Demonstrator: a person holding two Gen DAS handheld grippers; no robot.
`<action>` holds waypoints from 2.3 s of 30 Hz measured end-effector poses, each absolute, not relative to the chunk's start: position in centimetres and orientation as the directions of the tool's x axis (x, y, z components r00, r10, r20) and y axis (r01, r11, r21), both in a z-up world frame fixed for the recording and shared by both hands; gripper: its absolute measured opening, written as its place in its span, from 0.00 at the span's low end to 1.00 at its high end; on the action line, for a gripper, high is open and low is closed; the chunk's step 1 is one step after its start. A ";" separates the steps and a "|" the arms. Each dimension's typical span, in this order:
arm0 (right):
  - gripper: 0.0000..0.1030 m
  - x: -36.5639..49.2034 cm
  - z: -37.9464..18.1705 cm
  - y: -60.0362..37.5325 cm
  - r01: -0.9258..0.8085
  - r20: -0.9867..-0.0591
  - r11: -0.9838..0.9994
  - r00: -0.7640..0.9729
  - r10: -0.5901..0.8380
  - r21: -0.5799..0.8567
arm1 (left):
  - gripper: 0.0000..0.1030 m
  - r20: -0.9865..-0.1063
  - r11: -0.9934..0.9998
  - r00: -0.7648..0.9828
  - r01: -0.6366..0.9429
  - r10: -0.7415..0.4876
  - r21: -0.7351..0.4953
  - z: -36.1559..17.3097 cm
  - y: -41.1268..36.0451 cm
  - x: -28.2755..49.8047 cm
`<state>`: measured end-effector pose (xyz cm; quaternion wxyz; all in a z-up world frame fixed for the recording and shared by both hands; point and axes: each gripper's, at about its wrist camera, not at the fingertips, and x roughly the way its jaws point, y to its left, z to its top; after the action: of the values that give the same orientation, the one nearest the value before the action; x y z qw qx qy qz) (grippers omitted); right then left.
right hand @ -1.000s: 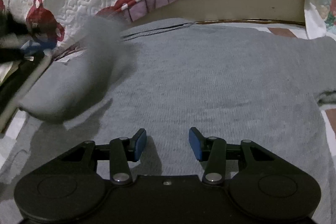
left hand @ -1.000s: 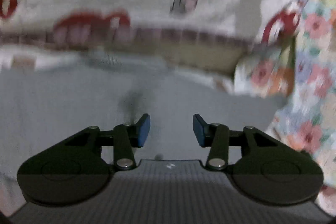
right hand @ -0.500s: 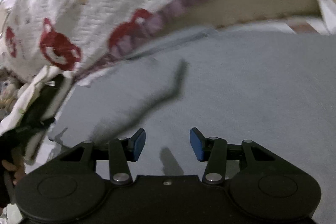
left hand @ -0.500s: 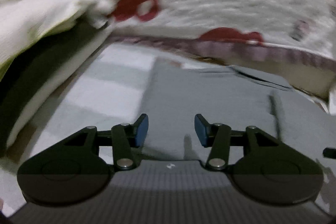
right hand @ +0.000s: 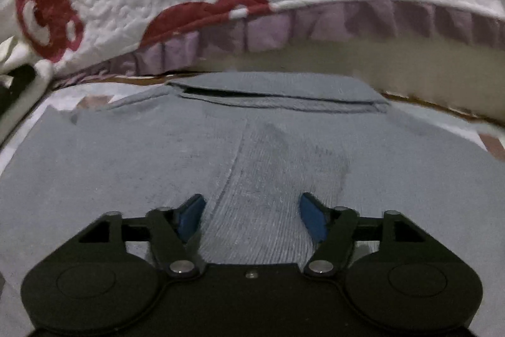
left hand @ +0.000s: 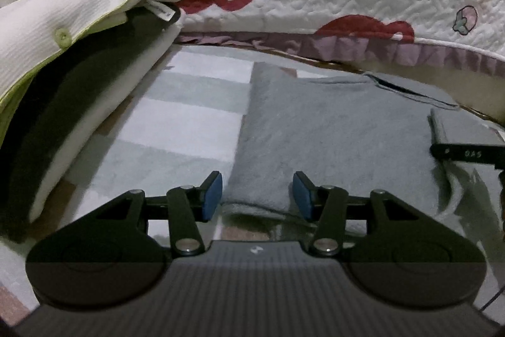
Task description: Fold clothes
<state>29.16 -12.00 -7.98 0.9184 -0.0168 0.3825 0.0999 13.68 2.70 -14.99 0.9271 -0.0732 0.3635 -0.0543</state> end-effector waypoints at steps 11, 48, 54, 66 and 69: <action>0.13 23.4 -0.3 -23.9 -0.154 -0.315 0.971 0.926 0.206 0.181 | 0.56 -0.587 0.989 0.800 0.054 -0.124 -0.134 -12.8 1.6 12.8; 0.16 24.4 -9.1 -32.4 0.115 -0.609 0.984 0.793 -0.010 0.134 | 0.49 -0.646 0.988 0.759 0.147 -0.083 0.046 -14.9 -0.7 12.4; 0.30 19.8 -9.1 -39.2 0.193 -0.551 0.941 0.835 -0.009 0.278 | 0.52 -0.580 0.971 0.788 0.240 -0.207 -0.021 -10.6 -2.9 10.5; 0.37 16.2 -10.3 -55.7 0.374 -0.613 0.764 0.789 0.036 0.526 | 0.53 -0.598 0.729 0.526 0.668 -0.605 -0.150 -12.7 -24.9 11.0; 0.45 16.7 -10.6 -57.7 0.430 -0.630 0.724 0.776 0.009 0.540 | 0.53 -0.594 0.617 0.407 0.761 -0.694 -0.199 -13.5 -33.2 11.0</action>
<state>16.74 -57.69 -10.62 0.8743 0.3518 0.3120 -0.1202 10.98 -33.18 -13.47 0.8373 0.0516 0.3279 -0.4344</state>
